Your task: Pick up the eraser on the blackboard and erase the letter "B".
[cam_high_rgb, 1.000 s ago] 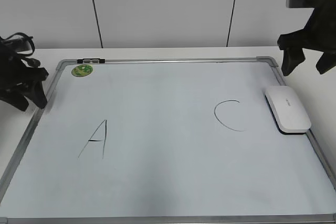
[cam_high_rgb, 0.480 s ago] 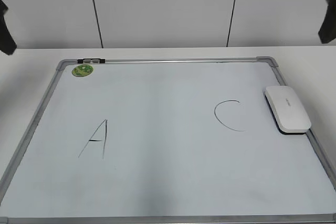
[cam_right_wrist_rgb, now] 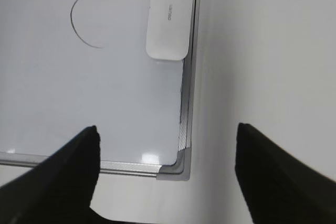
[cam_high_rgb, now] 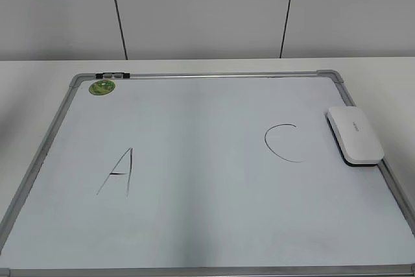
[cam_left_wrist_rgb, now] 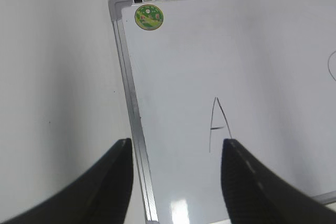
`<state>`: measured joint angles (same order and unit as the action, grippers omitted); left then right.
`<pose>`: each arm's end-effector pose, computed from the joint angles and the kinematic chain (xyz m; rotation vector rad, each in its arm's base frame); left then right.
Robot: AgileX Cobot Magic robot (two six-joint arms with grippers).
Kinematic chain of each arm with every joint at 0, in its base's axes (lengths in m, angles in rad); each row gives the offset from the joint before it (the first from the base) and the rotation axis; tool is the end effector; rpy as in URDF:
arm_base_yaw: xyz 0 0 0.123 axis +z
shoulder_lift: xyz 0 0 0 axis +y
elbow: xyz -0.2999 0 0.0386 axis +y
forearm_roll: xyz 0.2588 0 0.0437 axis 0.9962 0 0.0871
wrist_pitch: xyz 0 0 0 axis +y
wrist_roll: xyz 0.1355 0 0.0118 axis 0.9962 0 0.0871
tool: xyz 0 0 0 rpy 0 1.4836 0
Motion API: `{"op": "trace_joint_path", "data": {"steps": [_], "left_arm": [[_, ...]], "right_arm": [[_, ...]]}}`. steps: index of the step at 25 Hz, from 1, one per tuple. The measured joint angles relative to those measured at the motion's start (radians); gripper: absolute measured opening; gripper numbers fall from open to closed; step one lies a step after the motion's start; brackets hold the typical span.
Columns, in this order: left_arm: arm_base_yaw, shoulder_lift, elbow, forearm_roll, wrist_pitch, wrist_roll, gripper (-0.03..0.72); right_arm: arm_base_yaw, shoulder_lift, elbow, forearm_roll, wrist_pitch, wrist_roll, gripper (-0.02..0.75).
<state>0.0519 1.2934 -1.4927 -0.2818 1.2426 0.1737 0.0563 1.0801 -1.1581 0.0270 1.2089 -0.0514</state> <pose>0.2785 -0.0214 0.4098 0.1437 2.4842 -0.2790 0.2152 0.0156 0.3519 -0.1371 2.6107 0.0381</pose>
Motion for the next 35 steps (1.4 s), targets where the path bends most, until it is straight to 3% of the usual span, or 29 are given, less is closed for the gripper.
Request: {"op": "trace_joint_path", "data": {"steps": [12, 19, 29, 35], "left_arm": [[0.0, -0.614, 0.582, 0.0, -0.044, -0.002, 0.399], [0.0, -0.869, 0.831, 0.0, -0.073, -0.002, 0.398], [0.0, -0.966, 0.969, 0.086, -0.117, -0.002, 0.389], [0.0, -0.966, 0.98, 0.112, -0.141, -0.01, 0.389]], "right_arm": [[0.0, -0.524, 0.389, 0.016, -0.057, -0.004, 0.593], [0.0, -0.73, 0.547, 0.023, -0.048, -0.004, 0.593], [0.0, -0.853, 0.659, -0.058, -0.049, 0.067, 0.593], [0.0, -0.853, 0.669, -0.064, -0.067, 0.081, 0.592]]}}
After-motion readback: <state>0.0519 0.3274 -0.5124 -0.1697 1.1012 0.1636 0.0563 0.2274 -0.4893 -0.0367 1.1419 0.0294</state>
